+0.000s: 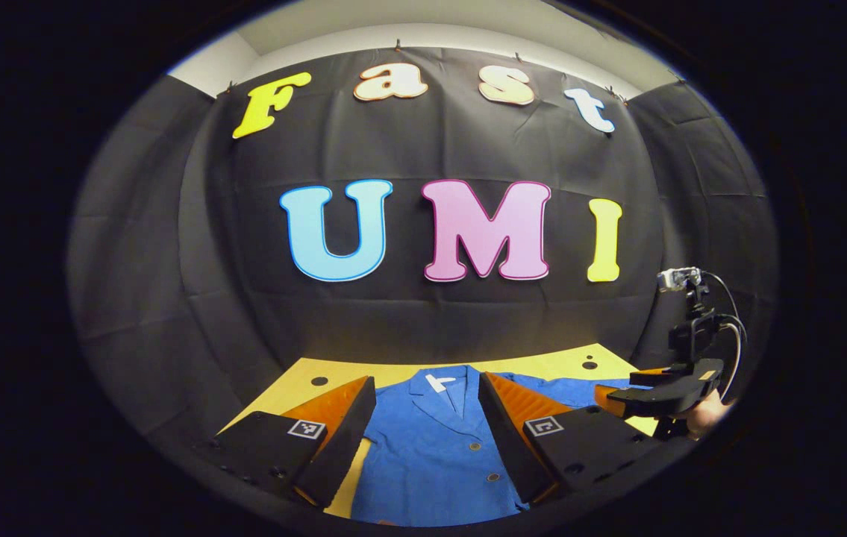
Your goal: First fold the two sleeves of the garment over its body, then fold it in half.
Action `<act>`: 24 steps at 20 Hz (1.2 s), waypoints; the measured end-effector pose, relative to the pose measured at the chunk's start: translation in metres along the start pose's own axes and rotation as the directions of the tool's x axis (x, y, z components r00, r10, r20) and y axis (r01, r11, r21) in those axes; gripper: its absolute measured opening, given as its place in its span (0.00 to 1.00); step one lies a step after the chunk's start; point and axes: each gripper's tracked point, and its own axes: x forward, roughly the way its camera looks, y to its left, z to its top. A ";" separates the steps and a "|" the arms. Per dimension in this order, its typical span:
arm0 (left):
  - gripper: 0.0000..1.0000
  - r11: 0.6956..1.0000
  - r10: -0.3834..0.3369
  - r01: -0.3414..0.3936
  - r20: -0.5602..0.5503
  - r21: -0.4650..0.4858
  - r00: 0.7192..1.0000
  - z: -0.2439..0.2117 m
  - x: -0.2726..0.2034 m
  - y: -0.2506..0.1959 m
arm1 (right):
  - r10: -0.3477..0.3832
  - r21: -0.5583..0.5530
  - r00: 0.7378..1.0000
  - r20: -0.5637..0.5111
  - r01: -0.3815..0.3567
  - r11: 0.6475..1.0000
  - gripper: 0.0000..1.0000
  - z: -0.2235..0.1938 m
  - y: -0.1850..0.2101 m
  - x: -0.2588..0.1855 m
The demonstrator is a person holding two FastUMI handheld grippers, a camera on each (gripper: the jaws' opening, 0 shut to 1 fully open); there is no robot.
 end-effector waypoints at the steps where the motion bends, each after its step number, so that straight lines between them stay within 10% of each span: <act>1: 0.79 1.000 -0.007 0.007 -0.006 0.002 1.000 -0.001 0.003 -0.004 | -0.015 0.003 1.000 -0.015 0.015 1.000 0.98 -0.004 -0.011 0.009; 8: 0.80 0.999 -0.041 0.042 -0.087 0.010 0.995 -0.022 0.018 -0.032 | -0.226 -0.026 0.962 -0.152 0.224 0.974 0.98 -0.037 -0.126 0.071; 14: 0.80 0.998 -0.057 0.059 -0.132 0.011 0.990 -0.037 0.031 -0.041 | -0.411 0.042 0.878 -0.244 0.433 0.900 0.98 -0.059 -0.237 0.099; 19: 0.80 0.996 -0.078 0.084 -0.167 0.029 0.983 -0.050 0.039 -0.051 | -0.454 0.122 0.804 -0.384 0.532 0.838 0.98 -0.102 -0.293 0.118; 24: 0.80 0.994 -0.104 0.109 -0.180 0.023 0.978 -0.053 0.041 -0.060 | -0.350 0.222 0.809 -0.472 0.494 0.841 0.97 -0.125 -0.298 0.124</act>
